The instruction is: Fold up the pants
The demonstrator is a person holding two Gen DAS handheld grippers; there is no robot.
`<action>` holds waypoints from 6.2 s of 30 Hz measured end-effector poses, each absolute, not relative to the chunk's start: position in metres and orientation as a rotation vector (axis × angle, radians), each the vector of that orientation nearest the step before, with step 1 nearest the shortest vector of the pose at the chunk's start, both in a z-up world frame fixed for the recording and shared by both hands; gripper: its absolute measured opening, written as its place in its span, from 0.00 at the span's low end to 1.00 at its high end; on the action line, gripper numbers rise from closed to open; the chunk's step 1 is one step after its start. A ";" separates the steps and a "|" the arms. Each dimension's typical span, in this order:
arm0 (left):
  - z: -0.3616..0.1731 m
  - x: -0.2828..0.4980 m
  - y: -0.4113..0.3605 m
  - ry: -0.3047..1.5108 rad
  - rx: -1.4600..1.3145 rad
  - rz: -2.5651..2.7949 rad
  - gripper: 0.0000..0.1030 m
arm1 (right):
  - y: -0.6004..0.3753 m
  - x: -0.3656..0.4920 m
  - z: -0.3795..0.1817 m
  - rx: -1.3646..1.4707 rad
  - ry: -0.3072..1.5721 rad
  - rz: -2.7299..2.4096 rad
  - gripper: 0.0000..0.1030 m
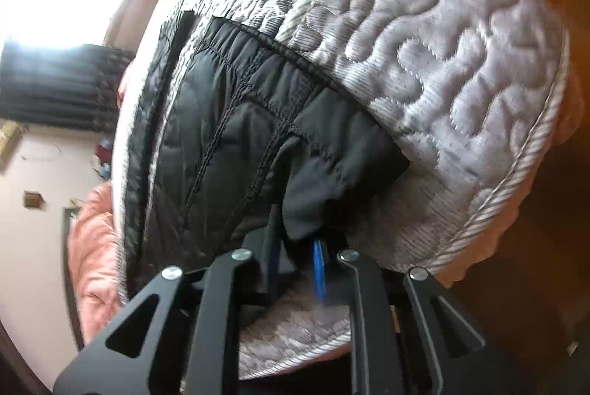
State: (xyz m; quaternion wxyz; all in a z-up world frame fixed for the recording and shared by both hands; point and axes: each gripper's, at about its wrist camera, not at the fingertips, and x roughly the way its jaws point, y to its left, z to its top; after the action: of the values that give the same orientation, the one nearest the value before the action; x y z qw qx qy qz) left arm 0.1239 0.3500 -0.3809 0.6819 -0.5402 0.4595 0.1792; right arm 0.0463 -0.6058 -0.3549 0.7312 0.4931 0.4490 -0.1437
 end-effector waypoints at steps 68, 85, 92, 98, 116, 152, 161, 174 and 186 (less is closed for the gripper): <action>-0.302 0.425 0.403 1.051 -0.572 0.035 0.17 | -0.637 0.521 -0.263 0.428 1.145 0.009 0.08; -0.181 0.331 0.374 0.839 -0.571 -0.074 0.13 | -0.639 0.349 -0.125 0.384 0.854 -0.103 0.03; -0.170 0.273 0.371 0.794 -0.606 -0.078 0.12 | -0.658 0.261 -0.137 0.503 0.779 -0.169 0.00; -0.172 0.248 0.350 0.808 -0.486 -0.089 0.12 | -0.646 0.233 -0.173 0.570 0.867 -0.097 0.00; -0.274 0.362 0.408 1.001 -0.577 0.141 0.12 | -0.638 0.537 -0.306 0.546 1.226 -0.001 0.64; -0.164 0.233 0.362 0.739 -0.591 -0.032 0.11 | -0.621 0.244 -0.120 0.412 0.827 0.071 0.04; -0.180 0.153 0.361 0.725 -0.637 -0.036 0.11 | -0.596 0.154 -0.131 0.378 0.747 -0.012 0.04; -0.274 0.084 0.376 0.806 -0.789 0.032 0.16 | -0.580 0.082 -0.161 0.447 0.689 -0.124 0.08; -0.366 0.049 0.386 0.930 -0.984 0.189 0.27 | -0.579 0.012 -0.245 0.750 0.828 -0.284 0.62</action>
State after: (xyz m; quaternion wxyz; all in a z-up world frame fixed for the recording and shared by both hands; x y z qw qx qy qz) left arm 0.0489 0.3863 -0.3655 0.7753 -0.4546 0.4297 0.0873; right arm 0.0117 -0.5790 -0.2454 0.8384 0.3544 0.3916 -0.1343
